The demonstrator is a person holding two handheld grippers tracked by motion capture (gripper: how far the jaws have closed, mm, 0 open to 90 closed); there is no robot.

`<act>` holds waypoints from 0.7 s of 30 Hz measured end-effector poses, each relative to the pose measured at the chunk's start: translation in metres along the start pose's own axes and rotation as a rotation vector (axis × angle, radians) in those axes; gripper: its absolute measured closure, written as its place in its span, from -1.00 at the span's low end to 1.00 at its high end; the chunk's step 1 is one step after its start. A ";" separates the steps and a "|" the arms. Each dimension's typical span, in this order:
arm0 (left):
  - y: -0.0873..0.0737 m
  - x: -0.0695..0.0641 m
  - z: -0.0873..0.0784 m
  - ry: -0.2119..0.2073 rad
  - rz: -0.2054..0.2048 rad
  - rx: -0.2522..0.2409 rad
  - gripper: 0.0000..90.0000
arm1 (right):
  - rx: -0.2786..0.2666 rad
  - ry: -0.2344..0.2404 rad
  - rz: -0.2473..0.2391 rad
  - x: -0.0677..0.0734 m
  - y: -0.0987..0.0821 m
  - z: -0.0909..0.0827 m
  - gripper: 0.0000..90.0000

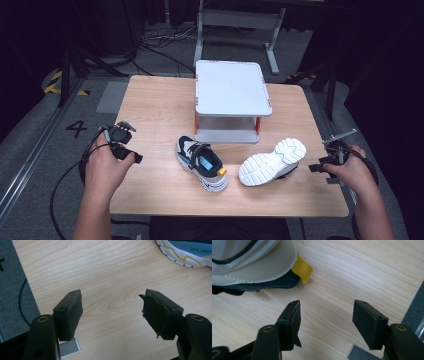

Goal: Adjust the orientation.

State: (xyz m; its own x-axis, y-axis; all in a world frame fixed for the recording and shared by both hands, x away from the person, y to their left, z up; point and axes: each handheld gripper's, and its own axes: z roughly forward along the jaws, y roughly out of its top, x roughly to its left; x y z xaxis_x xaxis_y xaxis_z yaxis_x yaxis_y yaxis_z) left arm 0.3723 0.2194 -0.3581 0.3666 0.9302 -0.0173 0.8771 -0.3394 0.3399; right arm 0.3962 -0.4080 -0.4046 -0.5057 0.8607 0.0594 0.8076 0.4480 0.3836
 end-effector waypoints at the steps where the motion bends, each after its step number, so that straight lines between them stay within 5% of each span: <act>1: 0.001 -0.002 -0.001 0.000 0.005 -0.007 -0.25 | -0.011 0.010 0.005 0.000 0.000 0.000 -0.05; 3: 0.003 -0.007 -0.004 -0.002 0.001 -0.030 -0.24 | -0.026 0.025 0.013 0.000 -0.001 0.000 0.02; 7: 0.013 -0.026 -0.014 -0.075 0.015 -0.090 -0.17 | -0.089 0.063 0.033 0.001 -0.001 0.002 0.01; 10: 0.020 -0.036 -0.015 -0.098 0.043 -0.110 -0.15 | -0.070 0.072 0.027 0.004 -0.001 0.005 -0.07; 16: 0.031 -0.057 -0.008 -0.153 0.118 -0.107 -0.07 | -0.062 0.075 0.066 0.006 -0.003 0.010 -0.07; 21: 0.042 -0.072 -0.004 -0.141 0.162 -0.088 -0.05 | -0.090 0.015 0.027 0.008 -0.005 0.009 -0.18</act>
State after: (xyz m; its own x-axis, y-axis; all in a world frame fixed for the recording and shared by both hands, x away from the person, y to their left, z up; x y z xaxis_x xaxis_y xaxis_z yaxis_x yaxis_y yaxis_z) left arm 0.3819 0.1389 -0.3391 0.5452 0.8339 -0.0852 0.7753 -0.4630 0.4296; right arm 0.3912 -0.4012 -0.4142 -0.4894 0.8679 0.0847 0.7905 0.4005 0.4633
